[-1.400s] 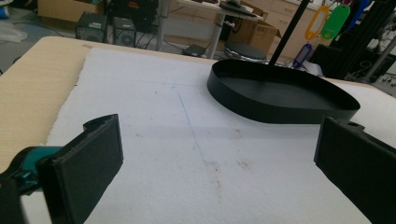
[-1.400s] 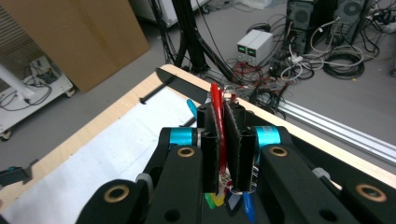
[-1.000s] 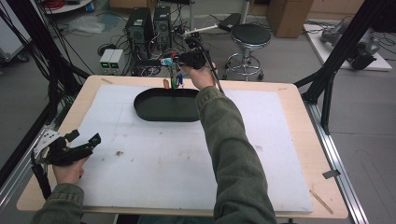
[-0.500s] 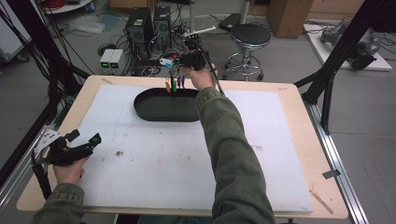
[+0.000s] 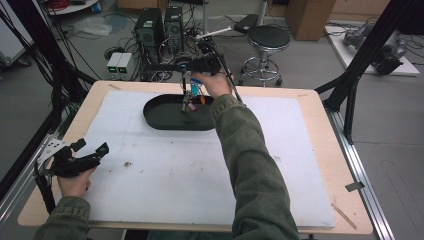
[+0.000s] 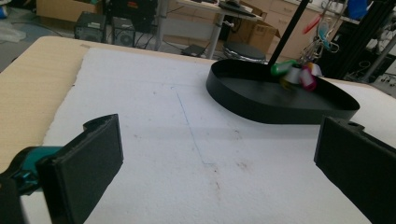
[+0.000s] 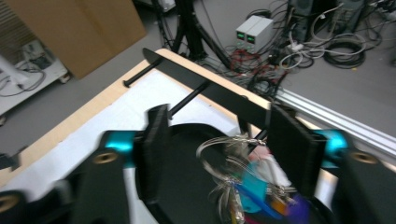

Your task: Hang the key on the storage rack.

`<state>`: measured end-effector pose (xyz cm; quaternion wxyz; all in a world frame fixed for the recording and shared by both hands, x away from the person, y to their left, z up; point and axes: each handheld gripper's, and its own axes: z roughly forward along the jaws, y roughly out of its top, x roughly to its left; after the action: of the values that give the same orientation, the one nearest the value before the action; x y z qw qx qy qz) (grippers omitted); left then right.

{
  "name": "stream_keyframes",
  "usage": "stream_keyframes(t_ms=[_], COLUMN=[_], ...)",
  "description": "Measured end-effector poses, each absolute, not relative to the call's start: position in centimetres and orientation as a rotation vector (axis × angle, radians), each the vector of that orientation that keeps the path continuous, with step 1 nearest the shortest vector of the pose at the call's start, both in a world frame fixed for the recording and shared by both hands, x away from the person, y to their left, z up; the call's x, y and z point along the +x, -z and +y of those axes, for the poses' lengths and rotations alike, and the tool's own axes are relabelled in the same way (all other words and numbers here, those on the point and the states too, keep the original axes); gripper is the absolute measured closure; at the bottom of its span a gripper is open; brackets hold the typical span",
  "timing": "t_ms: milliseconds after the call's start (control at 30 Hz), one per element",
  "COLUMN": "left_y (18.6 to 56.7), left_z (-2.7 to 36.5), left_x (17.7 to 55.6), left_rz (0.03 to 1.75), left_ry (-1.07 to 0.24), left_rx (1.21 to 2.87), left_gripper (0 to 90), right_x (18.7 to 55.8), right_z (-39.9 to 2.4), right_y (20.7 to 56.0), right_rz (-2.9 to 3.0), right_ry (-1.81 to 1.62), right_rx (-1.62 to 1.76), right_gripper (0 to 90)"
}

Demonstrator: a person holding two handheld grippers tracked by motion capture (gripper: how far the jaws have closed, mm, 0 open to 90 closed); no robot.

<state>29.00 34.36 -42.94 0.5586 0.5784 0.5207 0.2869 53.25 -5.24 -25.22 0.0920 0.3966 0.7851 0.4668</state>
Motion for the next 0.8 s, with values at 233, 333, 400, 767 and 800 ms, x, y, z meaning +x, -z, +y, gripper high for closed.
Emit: stream_keyframes(t_ms=[233,333,400,767,800], left_y=[42.9,43.0,43.0,42.9,42.9], left_z=[34.4,34.4,34.3,34.3,34.3], left_x=[29.0,29.0,29.0,29.0,29.0], left_rz=[1.229,1.228,1.229,1.229,1.23], left_ry=[-0.68,-0.681,-0.681,-0.675,-0.675], left_rx=[1.369,1.37,1.368,1.361,1.36], left_gripper=[1.7,1.7,1.7,1.7,1.7], right_x=[52.3,51.8,51.3,49.4,49.2], right_z=[-6.3,-6.8,-6.9,-7.3,-7.4], right_y=[25.0,25.2,25.1,24.1,24.0], right_rz=[2.329,2.328,2.309,2.356,2.354], right_ry=[-1.414,-1.36,-1.32,-1.17,-1.163], right_rx=[1.126,1.097,1.087,1.124,1.116], right_gripper=[23.0,13.2,10.0,0.5,0.5])
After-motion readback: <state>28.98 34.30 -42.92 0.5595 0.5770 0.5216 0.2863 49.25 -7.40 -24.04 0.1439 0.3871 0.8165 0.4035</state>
